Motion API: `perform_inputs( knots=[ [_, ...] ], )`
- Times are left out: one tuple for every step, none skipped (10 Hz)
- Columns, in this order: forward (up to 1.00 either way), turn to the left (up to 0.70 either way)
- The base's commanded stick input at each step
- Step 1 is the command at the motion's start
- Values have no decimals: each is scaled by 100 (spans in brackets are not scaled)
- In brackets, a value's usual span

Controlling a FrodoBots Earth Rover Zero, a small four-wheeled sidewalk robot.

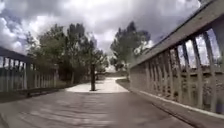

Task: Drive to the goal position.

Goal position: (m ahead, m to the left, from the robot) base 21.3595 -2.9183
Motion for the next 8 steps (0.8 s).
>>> perform_inputs(
  knots=[
    [85, 0],
    [85, 0],
    [85, 0],
    [85, 0],
    [85, 0],
    [85, 0],
    [85, 0],
    [85, 25]
  ],
)
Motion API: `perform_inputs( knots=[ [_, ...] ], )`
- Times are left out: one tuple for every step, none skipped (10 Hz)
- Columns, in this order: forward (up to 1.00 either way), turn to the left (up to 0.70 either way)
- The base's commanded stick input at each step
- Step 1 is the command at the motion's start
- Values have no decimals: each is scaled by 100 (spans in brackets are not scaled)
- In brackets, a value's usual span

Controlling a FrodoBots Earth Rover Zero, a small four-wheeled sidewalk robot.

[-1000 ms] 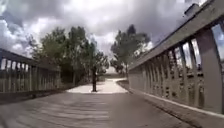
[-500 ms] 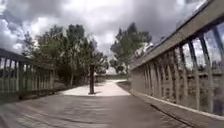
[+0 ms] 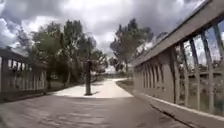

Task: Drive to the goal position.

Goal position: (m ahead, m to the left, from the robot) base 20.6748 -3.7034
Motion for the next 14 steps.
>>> perform_inputs(
  knots=[
    [85, 34],
    [85, 8],
    [85, 0],
    [85, 0],
    [85, 0],
    [85, 0],
    [85, 0],
    [85, 0],
    [85, 0],
    [85, 0],
    [85, 0],
    [85, 0],
    [85, 0],
    [85, 0]
  ],
)
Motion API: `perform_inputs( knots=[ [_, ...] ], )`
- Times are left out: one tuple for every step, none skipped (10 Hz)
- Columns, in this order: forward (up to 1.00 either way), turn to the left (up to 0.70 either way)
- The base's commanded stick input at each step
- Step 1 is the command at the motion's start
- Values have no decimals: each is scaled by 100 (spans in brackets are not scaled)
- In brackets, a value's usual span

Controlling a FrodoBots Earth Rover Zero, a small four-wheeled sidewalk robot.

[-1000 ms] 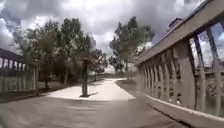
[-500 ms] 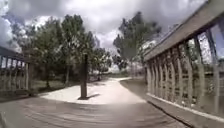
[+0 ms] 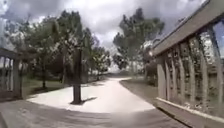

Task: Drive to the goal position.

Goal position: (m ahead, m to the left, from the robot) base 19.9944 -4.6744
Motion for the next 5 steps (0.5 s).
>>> perform_inputs(
  knots=[
    [85, 0],
    [85, 0],
    [85, 0],
    [85, 0],
    [85, 0]
  ],
)
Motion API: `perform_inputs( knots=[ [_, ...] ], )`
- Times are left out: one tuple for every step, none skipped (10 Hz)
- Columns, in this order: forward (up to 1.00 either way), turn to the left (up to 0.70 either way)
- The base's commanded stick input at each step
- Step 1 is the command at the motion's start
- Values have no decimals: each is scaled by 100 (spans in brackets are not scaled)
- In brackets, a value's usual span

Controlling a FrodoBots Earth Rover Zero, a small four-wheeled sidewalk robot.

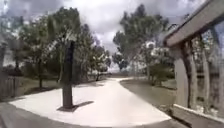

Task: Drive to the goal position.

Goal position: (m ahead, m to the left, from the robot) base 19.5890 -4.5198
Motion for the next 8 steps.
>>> perform_inputs(
  knots=[
    [85, 0],
    [85, 0],
    [85, 0],
    [85, 0],
    [85, 0],
    [85, 0],
    [85, 0],
    [85, 0]
  ],
)
